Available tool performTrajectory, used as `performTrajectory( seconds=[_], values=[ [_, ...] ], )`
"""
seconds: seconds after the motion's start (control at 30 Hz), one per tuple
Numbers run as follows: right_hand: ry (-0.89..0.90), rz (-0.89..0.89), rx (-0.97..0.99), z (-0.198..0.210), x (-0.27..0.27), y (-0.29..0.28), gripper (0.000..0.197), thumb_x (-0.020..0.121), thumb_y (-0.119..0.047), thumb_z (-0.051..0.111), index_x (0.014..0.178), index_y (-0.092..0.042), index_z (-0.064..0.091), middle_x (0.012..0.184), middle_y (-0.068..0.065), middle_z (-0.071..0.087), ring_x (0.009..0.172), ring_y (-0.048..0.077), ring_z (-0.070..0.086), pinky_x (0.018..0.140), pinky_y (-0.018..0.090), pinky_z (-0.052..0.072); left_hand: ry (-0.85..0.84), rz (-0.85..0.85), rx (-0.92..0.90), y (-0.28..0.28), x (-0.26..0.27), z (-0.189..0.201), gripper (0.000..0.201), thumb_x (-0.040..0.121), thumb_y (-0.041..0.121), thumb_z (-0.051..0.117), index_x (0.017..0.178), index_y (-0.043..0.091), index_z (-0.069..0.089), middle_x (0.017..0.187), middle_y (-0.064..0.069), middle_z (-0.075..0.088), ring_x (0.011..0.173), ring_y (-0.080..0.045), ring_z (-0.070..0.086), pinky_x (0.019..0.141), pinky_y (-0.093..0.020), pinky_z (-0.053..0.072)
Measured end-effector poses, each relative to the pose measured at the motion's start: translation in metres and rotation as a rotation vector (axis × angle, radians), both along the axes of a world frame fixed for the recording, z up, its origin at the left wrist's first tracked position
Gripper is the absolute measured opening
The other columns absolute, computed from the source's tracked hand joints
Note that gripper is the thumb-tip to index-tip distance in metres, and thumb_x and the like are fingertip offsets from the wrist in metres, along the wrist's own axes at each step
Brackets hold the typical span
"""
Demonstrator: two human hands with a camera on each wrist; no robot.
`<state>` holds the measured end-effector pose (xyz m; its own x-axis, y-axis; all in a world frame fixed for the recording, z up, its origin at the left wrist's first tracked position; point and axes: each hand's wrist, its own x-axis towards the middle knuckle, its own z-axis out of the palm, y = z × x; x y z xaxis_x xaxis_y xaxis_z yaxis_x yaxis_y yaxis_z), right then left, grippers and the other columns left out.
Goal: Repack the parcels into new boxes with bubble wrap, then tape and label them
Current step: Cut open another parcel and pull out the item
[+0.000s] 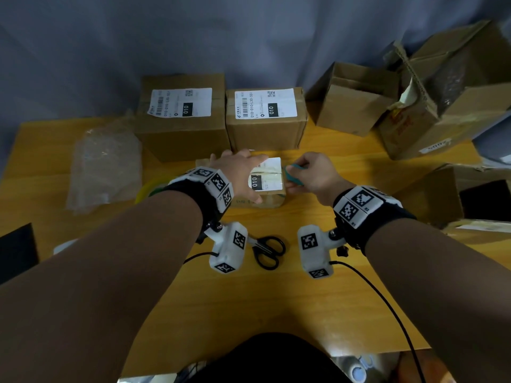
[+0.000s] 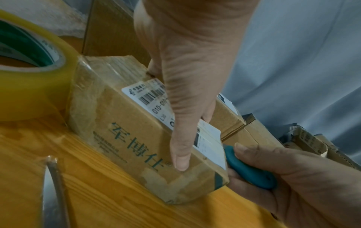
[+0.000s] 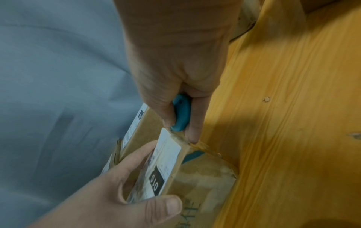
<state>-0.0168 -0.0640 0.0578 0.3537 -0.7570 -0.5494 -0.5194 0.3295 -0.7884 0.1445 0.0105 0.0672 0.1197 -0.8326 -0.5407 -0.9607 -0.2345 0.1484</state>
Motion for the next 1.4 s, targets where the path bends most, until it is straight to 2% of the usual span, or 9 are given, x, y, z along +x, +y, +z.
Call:
performTrajectory(
  seconds=[0.37,0.7,0.83,0.97,1.13,1.23,1.3,1.33,1.4],
  values=[
    [-0.024,0.048,0.066,0.006,-0.016,0.012,0.012,0.093,-0.010,0.059,0.084,-0.008,0.051,0.082,0.016,0.062,0.064,0.023,0.066,0.058,0.031,0.060,-0.024,-0.014,-0.001,0.000,0.000,-0.003,0.104,0.068,0.061,0.071,0.148,0.041,0.009,0.150,0.000,0.026,0.134,-0.037,0.026,0.109,-0.064,0.018],
    [0.106,0.273,-0.025,0.019,-0.021,0.012,0.013,0.092,-0.010,0.061,0.098,0.001,0.055,0.084,0.017,0.062,0.062,0.021,0.064,0.063,0.034,0.060,-0.029,-0.021,-0.003,0.000,0.002,-0.005,0.104,0.068,0.061,0.071,0.148,0.041,0.008,0.151,0.000,0.025,0.134,-0.038,0.026,0.109,-0.061,0.021],
    [0.153,0.306,-0.066,0.024,-0.031,0.011,0.013,0.094,-0.011,0.058,0.100,0.000,0.057,0.087,0.018,0.062,0.065,0.022,0.062,0.066,0.037,0.060,-0.052,-0.014,-0.023,-0.003,0.002,-0.005,0.106,0.067,0.067,0.069,0.149,0.037,0.009,0.149,-0.001,0.029,0.131,-0.035,0.032,0.103,-0.054,0.035],
    [0.088,0.126,-0.068,0.026,-0.041,0.012,0.016,0.098,-0.016,0.052,0.108,-0.004,0.051,0.090,0.013,0.056,0.067,0.020,0.059,0.056,0.031,0.058,-0.057,0.120,-0.081,-0.011,-0.011,-0.003,0.099,0.069,0.072,0.062,0.145,0.021,0.024,0.140,-0.009,0.041,0.123,-0.033,0.045,0.093,-0.044,0.045],
    [0.013,0.072,0.047,0.028,-0.036,0.020,0.025,0.100,-0.021,0.047,0.121,-0.008,0.045,0.092,0.006,0.050,0.067,0.016,0.056,0.057,0.029,0.056,0.081,0.334,-0.155,-0.010,-0.036,-0.006,0.072,0.086,0.050,0.060,0.137,0.005,0.035,0.134,-0.017,0.044,0.118,-0.030,0.050,0.091,-0.038,0.045],
    [0.005,0.095,0.020,0.027,-0.027,0.024,0.028,0.101,-0.021,0.046,0.125,-0.007,0.045,0.098,0.007,0.051,0.067,0.014,0.055,0.054,0.024,0.053,0.135,0.482,-0.174,0.000,-0.032,-0.013,0.088,0.081,0.052,0.064,0.144,0.008,0.022,0.138,-0.016,0.038,0.120,-0.031,0.048,0.090,-0.039,0.046],
    [0.029,0.131,-0.055,0.025,-0.020,0.025,0.021,0.100,-0.022,0.046,0.117,-0.010,0.047,0.093,0.008,0.054,0.065,0.015,0.054,0.054,0.025,0.050,0.217,0.548,-0.171,0.010,-0.025,-0.014,0.104,0.080,0.052,0.067,0.149,0.012,0.001,0.134,-0.013,0.047,0.114,-0.029,0.055,0.083,-0.038,0.052],
    [0.049,0.156,-0.114,0.024,-0.016,0.025,0.017,0.100,-0.022,0.046,0.113,-0.011,0.048,0.093,0.009,0.056,0.066,0.016,0.053,0.055,0.026,0.047,0.295,0.582,-0.159,0.015,-0.022,-0.014,0.105,0.082,0.049,0.066,0.149,0.013,-0.006,0.124,-0.008,0.056,0.104,-0.028,0.062,0.075,-0.037,0.056],
    [0.111,0.244,-0.224,0.025,-0.008,0.024,0.020,0.100,-0.024,0.045,0.113,-0.009,0.049,0.098,0.010,0.058,0.078,0.020,0.053,0.062,0.029,0.043,0.373,0.593,-0.134,0.022,-0.017,-0.012,0.085,0.089,0.047,0.059,0.147,0.016,0.006,0.112,-0.004,0.063,0.087,-0.028,0.068,0.066,-0.038,0.059]
  ],
)
